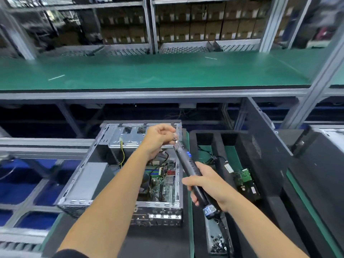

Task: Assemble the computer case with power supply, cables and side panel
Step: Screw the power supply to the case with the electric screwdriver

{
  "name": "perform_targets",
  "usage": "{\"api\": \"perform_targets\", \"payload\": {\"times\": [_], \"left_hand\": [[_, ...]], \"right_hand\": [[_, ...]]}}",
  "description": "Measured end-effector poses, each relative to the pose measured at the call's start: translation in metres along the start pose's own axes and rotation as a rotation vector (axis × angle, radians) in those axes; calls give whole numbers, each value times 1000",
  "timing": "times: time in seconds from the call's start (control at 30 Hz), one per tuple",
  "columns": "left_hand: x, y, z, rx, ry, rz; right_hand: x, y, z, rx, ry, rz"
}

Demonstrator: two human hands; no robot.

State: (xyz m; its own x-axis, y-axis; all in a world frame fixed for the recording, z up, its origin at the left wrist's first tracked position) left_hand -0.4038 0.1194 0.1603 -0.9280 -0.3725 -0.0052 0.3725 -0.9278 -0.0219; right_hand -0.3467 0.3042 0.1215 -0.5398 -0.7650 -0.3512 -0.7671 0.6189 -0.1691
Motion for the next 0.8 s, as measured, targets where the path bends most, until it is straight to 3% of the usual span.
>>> {"api": "perform_targets", "payload": {"times": [0.2, 0.5, 0.8], "left_hand": [[-12, 59, -9, -81, -10, -22], [-37, 129, -11, -234, -7, -111], [-52, 164, -10, -35, 50, -168]], "right_hand": [[12, -49, -1, -14, -23, -77], [31, -116, 9, -10, -58, -55], [35, -158, 13, 8, -47, -71]]}}
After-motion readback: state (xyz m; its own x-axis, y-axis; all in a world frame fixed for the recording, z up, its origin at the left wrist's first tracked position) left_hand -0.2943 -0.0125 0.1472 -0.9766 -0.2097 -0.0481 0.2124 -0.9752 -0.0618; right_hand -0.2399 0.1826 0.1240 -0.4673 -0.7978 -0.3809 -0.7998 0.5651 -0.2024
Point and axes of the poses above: each hand's wrist, its own x-axis towards the middle knuckle, its own y-axis out of the back of the hand, z = x × y, the point moved 10 cm from there along x, towards the middle knuckle, and after that the axes turned 4 degrees about x, right-handed, at the moved point
